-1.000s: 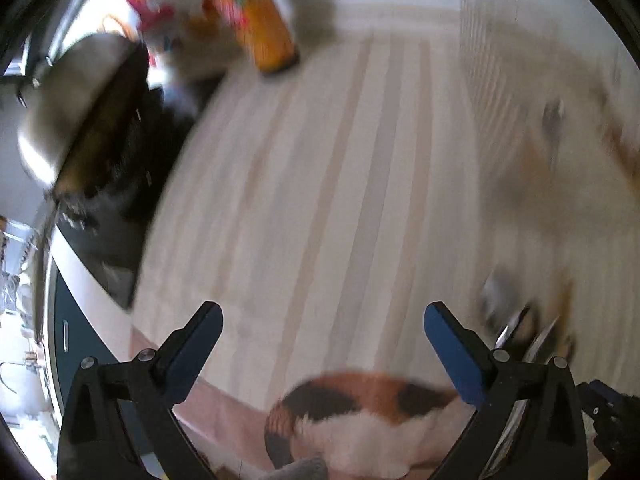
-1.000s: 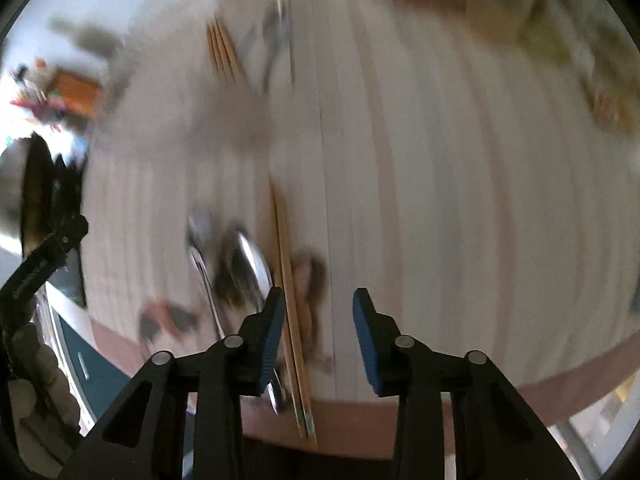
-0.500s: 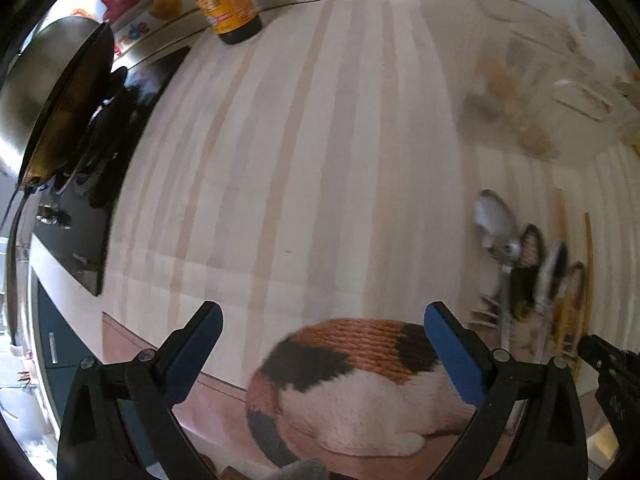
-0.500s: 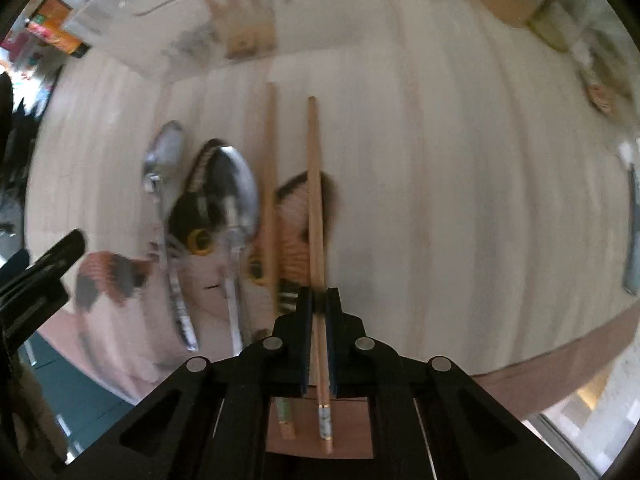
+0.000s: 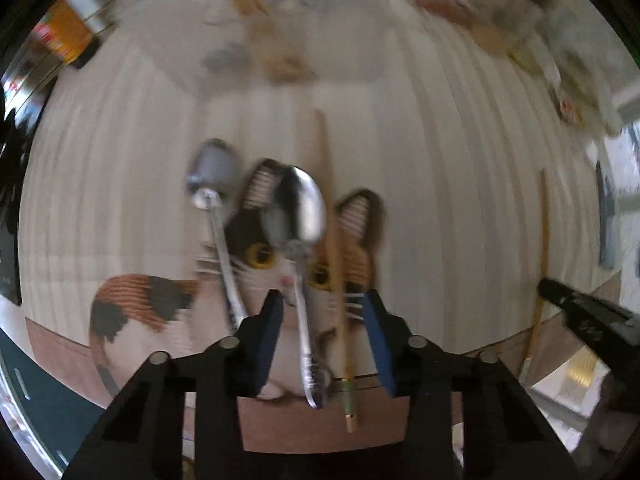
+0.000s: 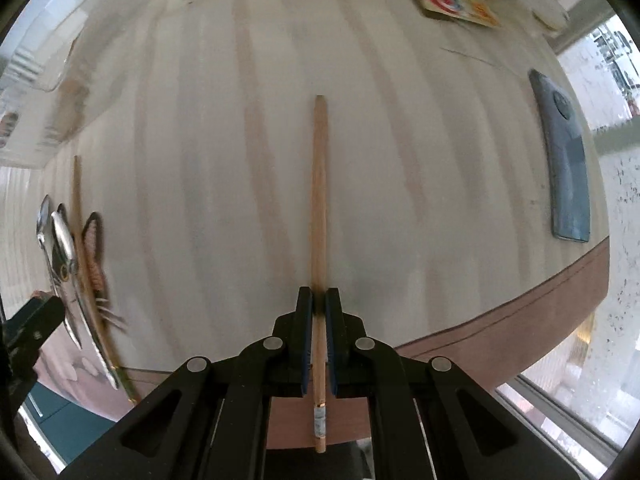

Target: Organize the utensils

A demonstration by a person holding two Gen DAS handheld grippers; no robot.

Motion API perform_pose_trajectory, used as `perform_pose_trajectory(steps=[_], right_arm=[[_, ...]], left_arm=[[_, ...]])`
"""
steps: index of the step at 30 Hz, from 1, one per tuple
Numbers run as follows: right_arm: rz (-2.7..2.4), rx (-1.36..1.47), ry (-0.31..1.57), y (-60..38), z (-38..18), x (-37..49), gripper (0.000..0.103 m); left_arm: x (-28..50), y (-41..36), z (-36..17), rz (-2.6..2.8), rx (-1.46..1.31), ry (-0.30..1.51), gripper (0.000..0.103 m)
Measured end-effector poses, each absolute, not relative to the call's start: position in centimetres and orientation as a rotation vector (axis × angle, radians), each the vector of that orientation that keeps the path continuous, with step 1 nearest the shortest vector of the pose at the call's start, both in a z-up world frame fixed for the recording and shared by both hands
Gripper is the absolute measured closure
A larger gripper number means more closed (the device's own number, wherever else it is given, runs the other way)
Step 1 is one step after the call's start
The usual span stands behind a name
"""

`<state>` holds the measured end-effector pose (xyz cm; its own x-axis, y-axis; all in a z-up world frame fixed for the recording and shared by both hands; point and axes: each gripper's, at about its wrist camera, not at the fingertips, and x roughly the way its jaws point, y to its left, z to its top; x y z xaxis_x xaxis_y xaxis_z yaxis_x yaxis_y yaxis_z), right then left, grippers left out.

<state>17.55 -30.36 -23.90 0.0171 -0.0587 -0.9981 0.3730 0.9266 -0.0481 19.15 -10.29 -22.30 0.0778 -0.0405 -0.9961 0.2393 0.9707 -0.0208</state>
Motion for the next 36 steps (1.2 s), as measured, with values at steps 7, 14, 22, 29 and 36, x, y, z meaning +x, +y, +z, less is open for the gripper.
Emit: perform_pose_trajectory(steps=[7, 14, 22, 29, 36], right_arm=[[-0.307, 0.363, 1.494, -33.6, -24.6, 15.0, 0.097], [-0.279, 0.375, 1.465, -35.5, -24.9, 13.6, 0.097], [-0.255, 0.382, 1.463, -36.1, -24.4, 11.1, 0.097], [-0.248, 0.377, 1.468, -36.5, -25.1, 13.0, 0.097], [-0.244, 0.360, 1.486, -36.2, -25.3, 13.1, 0.096]], left_arm=[[18.5, -12.9, -23.6, -0.153, 0.306, 1.472, 0.087], [17.5, -15.3, -23.2, -0.148, 0.354, 1.447, 0.102], [15.1, -20.0, -22.2, -0.224, 0.413, 1.414, 0.103], [13.8, -23.3, -22.9, -0.269, 0.411, 1.434, 0.103], [13.7, -24.2, -23.1, -0.268, 0.407, 1.443, 0.103]])
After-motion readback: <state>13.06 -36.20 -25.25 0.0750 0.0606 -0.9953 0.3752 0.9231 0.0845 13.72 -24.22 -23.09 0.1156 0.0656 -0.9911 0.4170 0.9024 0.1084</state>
